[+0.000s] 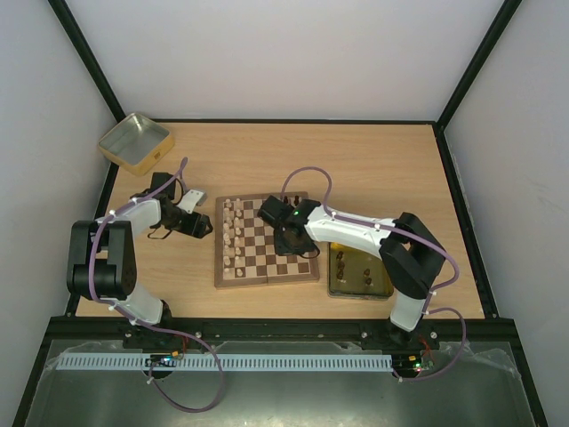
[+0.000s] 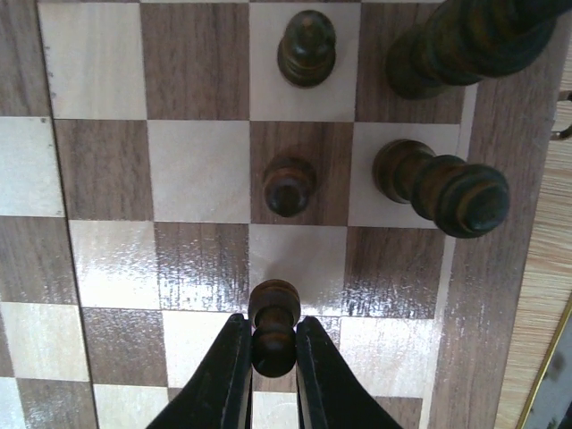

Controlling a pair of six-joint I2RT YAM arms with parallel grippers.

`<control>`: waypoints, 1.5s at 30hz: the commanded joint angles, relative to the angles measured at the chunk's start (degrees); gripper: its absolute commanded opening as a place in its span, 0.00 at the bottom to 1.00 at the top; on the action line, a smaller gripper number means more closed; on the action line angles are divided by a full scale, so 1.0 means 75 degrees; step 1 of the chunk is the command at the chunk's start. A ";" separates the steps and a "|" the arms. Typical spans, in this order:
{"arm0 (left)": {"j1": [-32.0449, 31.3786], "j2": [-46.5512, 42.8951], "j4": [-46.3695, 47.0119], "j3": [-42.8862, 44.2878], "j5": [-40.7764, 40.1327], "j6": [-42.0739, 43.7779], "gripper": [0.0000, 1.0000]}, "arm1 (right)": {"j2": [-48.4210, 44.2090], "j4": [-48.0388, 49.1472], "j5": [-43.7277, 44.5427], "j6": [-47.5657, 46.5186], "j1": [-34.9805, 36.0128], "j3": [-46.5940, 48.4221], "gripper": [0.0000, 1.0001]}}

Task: Set up the chess pieces on the board
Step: Place the chess piece on the chessboard.

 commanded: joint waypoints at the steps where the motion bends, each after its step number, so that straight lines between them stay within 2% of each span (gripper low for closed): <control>1: 0.0046 -0.0110 -0.0089 -0.0012 0.0070 0.0053 0.78 | 0.0080 0.0092 0.0085 -0.0004 -0.0097 -0.0166 0.10; 22: 0.0049 -0.0110 -0.0084 -0.0015 0.0070 0.0054 0.79 | 0.0118 0.0310 -0.0225 -0.0050 -0.0274 -0.0271 0.11; 27: 0.0046 -0.0087 -0.0078 -0.0011 0.0081 0.0053 0.79 | 0.0053 0.0270 -0.0203 -0.0045 -0.0271 -0.0260 0.21; 34: 0.0047 -0.0099 -0.0083 -0.0017 0.0074 0.0065 0.79 | -0.0060 0.0177 -0.0190 -0.0033 -0.0280 -0.0112 0.25; 37: 0.0046 -0.0125 -0.0067 -0.0037 0.0041 0.0058 0.79 | -0.0255 0.0060 -0.0127 -0.0032 -0.0279 -0.0018 0.30; 40: 0.0046 -0.0150 -0.0066 -0.0049 0.0024 0.0063 0.79 | -0.0662 -0.0264 0.0081 0.0002 -0.0273 -0.0036 0.30; 45: 0.0046 -0.0100 -0.0086 -0.0036 0.0066 0.0067 0.79 | -0.2056 -0.0792 0.0396 0.0380 -0.0287 -0.0650 0.31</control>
